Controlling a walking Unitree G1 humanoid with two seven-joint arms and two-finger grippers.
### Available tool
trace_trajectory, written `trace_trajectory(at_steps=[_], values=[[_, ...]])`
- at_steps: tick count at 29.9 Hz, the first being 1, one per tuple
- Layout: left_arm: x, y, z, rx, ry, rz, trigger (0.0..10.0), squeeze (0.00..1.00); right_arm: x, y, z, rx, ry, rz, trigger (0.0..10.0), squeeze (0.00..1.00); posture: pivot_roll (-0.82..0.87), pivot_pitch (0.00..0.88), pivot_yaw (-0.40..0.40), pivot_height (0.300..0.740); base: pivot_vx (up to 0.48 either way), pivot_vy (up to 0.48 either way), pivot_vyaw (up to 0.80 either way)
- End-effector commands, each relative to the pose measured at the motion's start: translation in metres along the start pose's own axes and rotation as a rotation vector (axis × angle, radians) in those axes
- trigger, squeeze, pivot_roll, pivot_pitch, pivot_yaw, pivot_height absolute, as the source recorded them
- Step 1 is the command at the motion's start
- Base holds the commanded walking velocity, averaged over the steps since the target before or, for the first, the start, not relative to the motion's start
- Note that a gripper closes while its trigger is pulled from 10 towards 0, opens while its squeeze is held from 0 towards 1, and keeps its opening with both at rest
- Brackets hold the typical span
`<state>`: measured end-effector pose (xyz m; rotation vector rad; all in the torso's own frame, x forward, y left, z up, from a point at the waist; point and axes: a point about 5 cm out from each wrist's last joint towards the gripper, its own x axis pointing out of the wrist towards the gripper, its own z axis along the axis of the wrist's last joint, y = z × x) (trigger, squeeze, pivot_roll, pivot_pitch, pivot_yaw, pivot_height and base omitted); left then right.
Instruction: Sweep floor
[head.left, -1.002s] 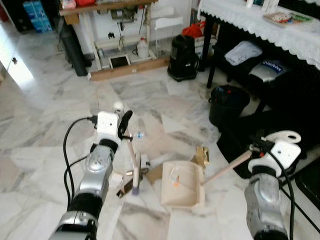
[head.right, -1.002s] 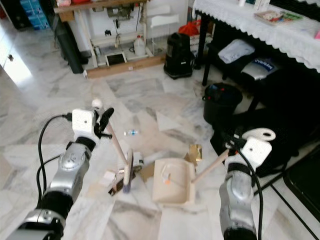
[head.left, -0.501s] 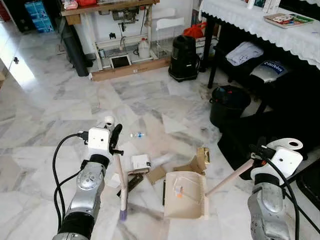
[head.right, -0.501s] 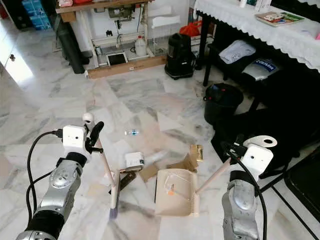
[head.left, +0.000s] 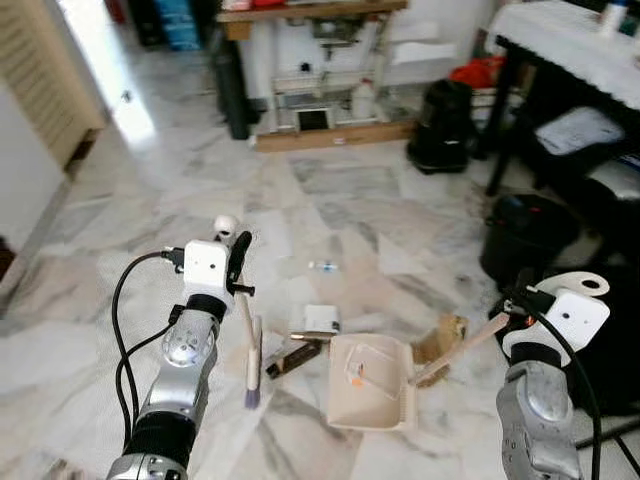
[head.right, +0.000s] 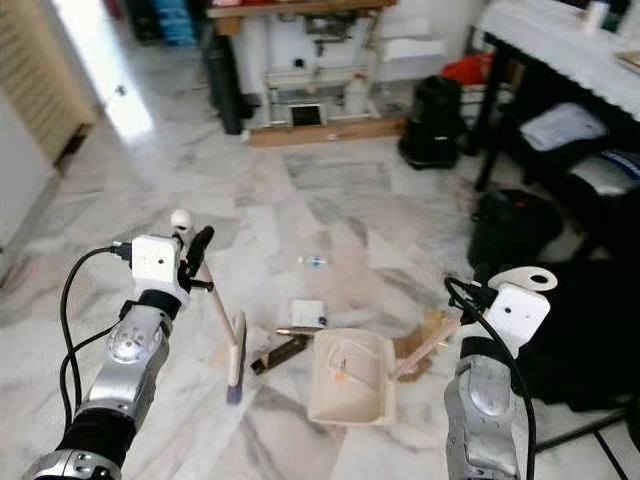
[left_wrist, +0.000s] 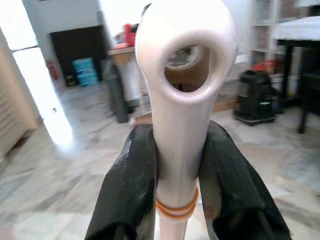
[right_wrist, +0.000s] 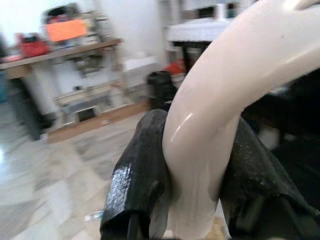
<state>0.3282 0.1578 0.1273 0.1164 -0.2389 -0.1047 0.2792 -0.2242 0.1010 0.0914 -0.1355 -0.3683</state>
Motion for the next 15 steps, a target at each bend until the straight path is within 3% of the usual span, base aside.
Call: trace_trajectory(at_steps=[1, 15], values=[[0.0044, 0.0023, 0.0082, 0.015, -0.030, -0.001, 10.0, 0.00, 0.0055, 0.0101, 0.0141, 0.036, -0.059, 0.032, 10.0, 0.00, -0.12, 0.000, 0.053, 0.740, 0.000, 0.000, 0.79], [0.0053, -0.0020, 0.0083, 0.006, -0.027, -0.005, 10.0, 0.00, 0.0095, 0.0108, 0.0175, 0.024, -0.068, 0.049, 10.0, 0.00, -0.13, 0.000, 0.059, 0.740, 0.000, 0.000, 0.79]])
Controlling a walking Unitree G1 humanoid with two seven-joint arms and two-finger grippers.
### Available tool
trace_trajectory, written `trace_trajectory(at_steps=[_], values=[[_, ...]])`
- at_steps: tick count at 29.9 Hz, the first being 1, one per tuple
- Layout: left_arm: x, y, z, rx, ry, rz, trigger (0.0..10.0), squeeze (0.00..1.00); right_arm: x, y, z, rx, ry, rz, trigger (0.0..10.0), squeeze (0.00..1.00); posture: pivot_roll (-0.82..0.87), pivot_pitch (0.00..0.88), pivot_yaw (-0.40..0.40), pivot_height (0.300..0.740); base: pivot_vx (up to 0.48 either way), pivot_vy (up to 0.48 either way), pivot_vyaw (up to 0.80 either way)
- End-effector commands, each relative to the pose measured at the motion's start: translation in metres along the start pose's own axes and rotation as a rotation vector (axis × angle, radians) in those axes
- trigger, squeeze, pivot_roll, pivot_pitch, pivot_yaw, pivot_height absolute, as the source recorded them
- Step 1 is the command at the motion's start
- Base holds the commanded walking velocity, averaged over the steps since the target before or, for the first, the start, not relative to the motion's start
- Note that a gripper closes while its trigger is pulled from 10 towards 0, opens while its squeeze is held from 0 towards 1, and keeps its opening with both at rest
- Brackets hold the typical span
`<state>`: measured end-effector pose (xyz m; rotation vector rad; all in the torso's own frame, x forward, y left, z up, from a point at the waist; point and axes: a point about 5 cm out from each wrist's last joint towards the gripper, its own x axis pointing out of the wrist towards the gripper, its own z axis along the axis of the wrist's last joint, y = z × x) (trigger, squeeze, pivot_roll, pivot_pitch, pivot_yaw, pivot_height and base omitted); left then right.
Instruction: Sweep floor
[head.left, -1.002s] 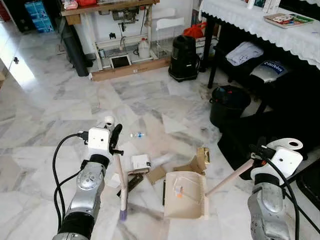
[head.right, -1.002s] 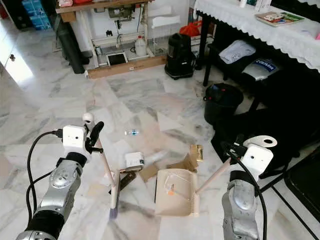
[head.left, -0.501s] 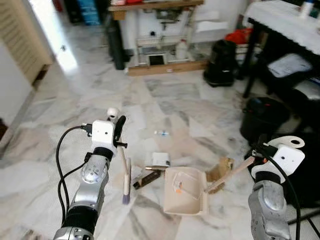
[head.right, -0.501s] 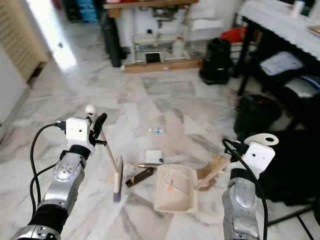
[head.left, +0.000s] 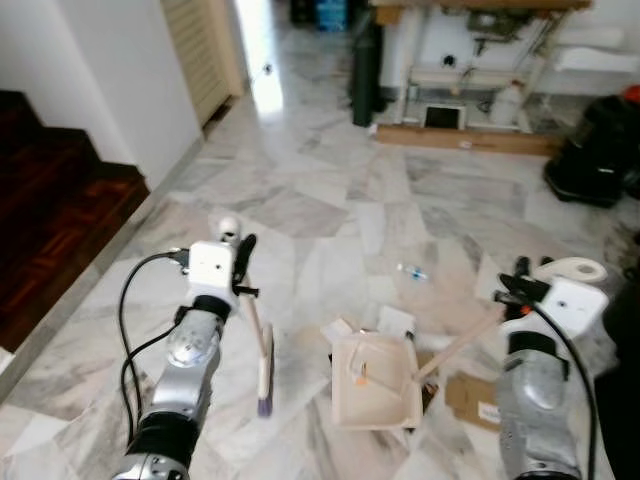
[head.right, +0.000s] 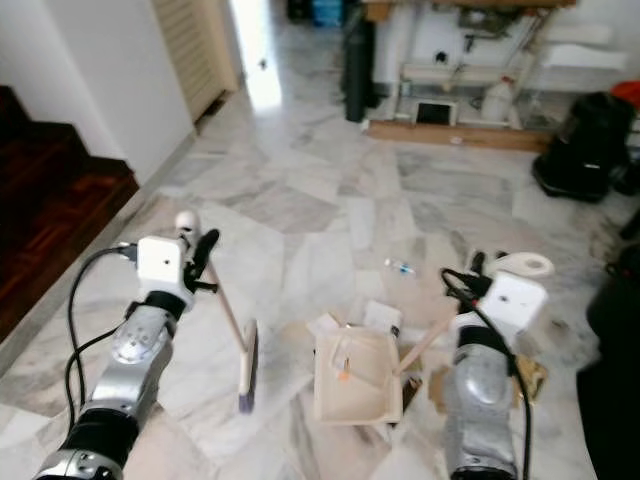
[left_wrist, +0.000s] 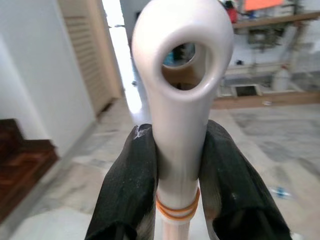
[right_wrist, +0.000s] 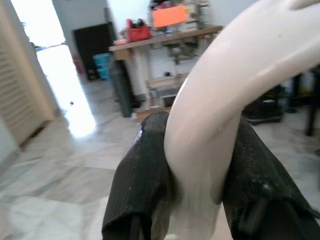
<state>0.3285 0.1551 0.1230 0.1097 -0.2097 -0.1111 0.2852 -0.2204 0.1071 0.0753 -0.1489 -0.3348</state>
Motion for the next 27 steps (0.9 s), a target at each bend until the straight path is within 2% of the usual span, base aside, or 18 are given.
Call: trace_trajectory(at_steps=[1, 11, 21, 27], values=[[0.005, 0.001, 0.012, 0.016, -0.055, 0.003, 10.0, 0.00, 0.005, 0.004, 0.013, 0.034, -0.054, 0.014, 10.0, 0.00, -0.13, 0.000, 0.059, 0.740, 0.000, 0.000, 0.79], [0.002, 0.000, 0.007, 0.000, -0.042, 0.028, 10.0, 0.00, 0.007, 0.004, 0.013, 0.024, -0.050, 0.037, 10.0, 0.00, -0.13, 0.000, 0.031, 0.740, 0.000, 0.000, 0.79], [0.001, -0.007, 0.005, -0.027, -0.042, 0.049, 10.0, 0.00, 0.015, -0.001, 0.021, -0.006, -0.063, 0.068, 10.0, 0.00, -0.13, 0.000, -0.005, 0.740, 0.000, 0.000, 0.79], [0.001, -0.009, 0.005, -0.024, -0.044, 0.041, 10.0, 0.00, 0.017, 0.003, 0.023, -0.003, -0.068, 0.083, 10.0, 0.00, -0.14, 0.000, -0.002, 0.740, 0.000, 0.000, 0.79]])
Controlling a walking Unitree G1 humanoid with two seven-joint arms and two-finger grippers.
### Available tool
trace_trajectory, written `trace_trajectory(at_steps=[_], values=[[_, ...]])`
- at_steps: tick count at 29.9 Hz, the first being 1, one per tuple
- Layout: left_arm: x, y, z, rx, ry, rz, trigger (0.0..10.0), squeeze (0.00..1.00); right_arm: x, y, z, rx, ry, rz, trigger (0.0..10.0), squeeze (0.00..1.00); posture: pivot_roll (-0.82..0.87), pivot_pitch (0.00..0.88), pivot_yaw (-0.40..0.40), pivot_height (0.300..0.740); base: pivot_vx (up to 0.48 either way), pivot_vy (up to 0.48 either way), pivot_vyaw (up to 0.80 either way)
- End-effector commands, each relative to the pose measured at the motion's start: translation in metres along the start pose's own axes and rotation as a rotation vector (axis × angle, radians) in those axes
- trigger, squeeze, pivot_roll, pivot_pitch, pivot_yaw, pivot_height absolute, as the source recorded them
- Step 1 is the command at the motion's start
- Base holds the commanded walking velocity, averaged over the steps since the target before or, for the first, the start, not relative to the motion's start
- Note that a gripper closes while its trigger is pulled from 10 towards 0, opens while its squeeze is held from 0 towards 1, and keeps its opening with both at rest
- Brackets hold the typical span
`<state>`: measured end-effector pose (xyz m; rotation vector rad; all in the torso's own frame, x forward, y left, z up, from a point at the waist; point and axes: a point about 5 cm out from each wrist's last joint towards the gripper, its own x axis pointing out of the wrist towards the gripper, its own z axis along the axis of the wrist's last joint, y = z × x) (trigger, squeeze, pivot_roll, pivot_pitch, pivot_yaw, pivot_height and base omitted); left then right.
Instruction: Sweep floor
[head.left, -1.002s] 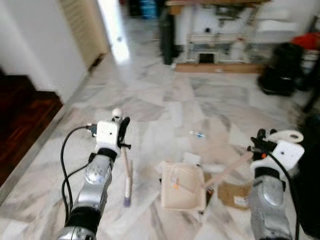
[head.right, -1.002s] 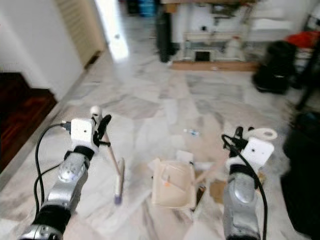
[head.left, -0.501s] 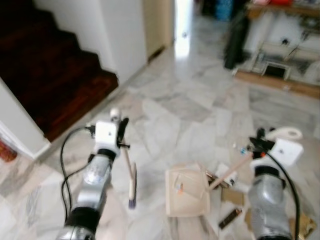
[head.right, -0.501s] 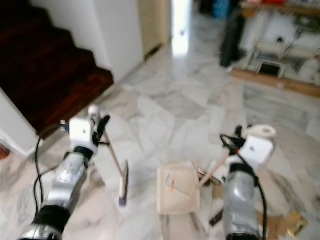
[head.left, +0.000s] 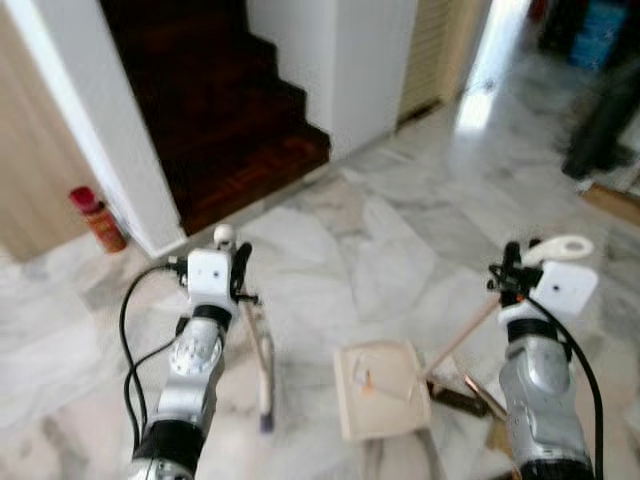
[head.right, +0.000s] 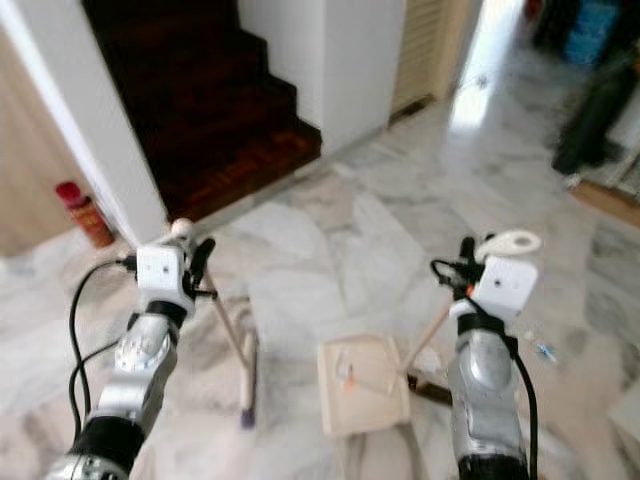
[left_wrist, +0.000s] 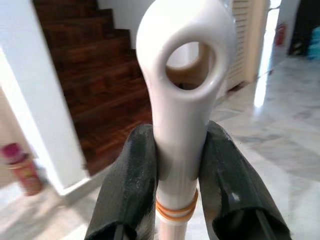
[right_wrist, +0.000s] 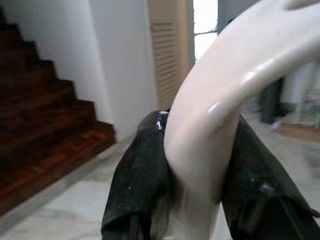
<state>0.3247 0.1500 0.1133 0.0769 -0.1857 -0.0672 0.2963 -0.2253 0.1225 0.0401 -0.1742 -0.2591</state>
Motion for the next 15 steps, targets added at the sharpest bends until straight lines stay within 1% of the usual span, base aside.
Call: trace_trajectory(at_steps=[1, 15], values=[[0.0055, -0.0040, 0.0127, 0.003, -0.069, -0.006, 10.0, 0.00, 0.0032, 0.0032, 0.0092, 0.022, -0.042, 0.011, 10.0, 0.00, -0.14, 0.000, -0.003, 0.740, 0.000, 0.000, 0.79], [0.0046, -0.0017, 0.0131, 0.011, -0.069, -0.012, 10.0, 0.00, 0.0011, 0.0054, 0.0068, 0.035, -0.038, 0.019, 10.0, 0.00, -0.13, 0.000, 0.015, 0.740, 0.000, 0.000, 0.79]])
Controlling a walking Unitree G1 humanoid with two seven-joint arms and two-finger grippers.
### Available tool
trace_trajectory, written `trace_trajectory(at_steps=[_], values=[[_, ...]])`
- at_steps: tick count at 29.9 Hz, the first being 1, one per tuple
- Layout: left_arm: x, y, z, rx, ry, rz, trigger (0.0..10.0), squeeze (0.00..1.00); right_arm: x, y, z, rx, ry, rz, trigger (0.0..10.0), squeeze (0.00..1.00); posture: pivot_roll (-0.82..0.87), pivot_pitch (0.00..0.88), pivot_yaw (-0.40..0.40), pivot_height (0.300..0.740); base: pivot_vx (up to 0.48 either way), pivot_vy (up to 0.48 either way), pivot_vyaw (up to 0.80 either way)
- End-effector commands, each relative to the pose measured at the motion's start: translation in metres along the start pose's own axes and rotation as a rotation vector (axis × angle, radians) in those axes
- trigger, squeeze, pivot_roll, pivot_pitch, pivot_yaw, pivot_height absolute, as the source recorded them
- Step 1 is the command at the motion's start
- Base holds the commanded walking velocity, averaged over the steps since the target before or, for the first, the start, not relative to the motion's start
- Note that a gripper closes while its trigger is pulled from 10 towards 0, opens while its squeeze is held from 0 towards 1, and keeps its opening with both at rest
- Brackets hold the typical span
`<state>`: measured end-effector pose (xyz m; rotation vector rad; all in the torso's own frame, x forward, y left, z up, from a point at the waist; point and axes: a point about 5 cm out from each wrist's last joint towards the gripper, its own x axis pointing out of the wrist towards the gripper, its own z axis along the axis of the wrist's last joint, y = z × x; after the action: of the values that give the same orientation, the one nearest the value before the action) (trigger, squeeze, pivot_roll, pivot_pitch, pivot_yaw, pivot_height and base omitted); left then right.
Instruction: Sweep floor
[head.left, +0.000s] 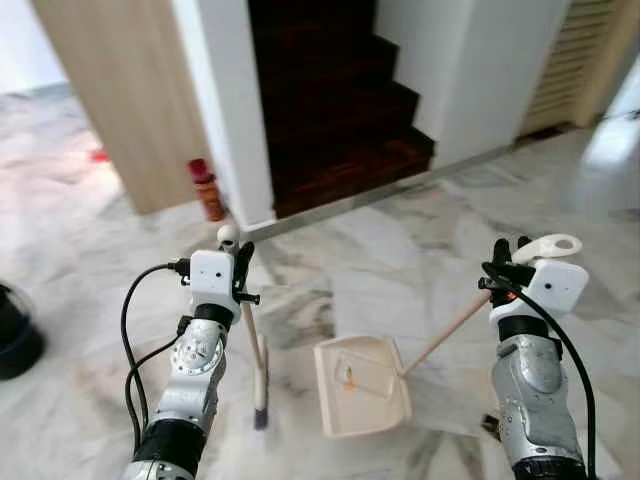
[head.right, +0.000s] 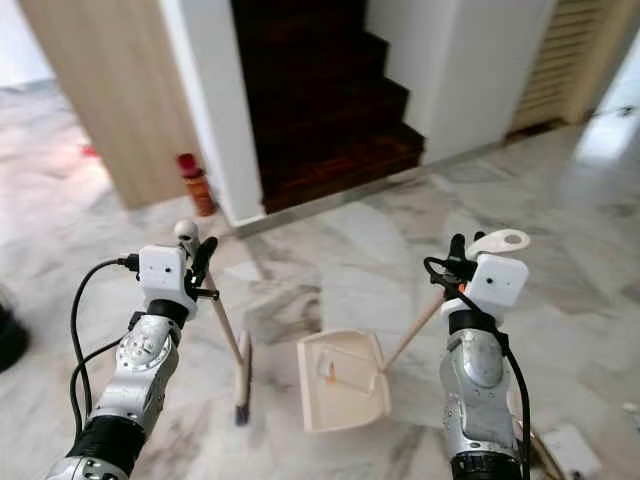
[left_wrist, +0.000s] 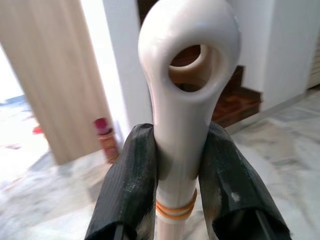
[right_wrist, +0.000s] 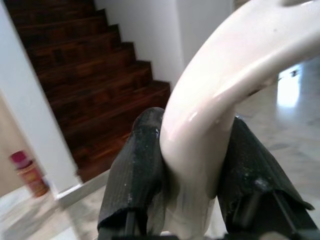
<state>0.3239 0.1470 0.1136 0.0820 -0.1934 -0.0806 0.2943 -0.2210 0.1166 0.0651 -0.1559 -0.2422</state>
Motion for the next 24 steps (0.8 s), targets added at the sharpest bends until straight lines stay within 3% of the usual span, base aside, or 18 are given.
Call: trace_trajectory(at_steps=[1, 24], values=[[0.0054, 0.0017, 0.0127, 0.010, -0.061, 0.000, 10.0, 0.00, 0.0051, 0.0022, 0.0126, 0.011, -0.060, 0.006, 10.0, 0.00, -0.13, 0.000, 0.015, 0.740, 0.000, 0.000, 0.79], [0.0016, 0.0095, 0.0143, 0.037, -0.056, 0.011, 10.0, 0.00, 0.0057, 0.0064, 0.0119, 0.024, -0.050, 0.024, 10.0, 0.00, -0.11, 0.000, 0.019, 0.740, 0.000, 0.000, 0.79]])
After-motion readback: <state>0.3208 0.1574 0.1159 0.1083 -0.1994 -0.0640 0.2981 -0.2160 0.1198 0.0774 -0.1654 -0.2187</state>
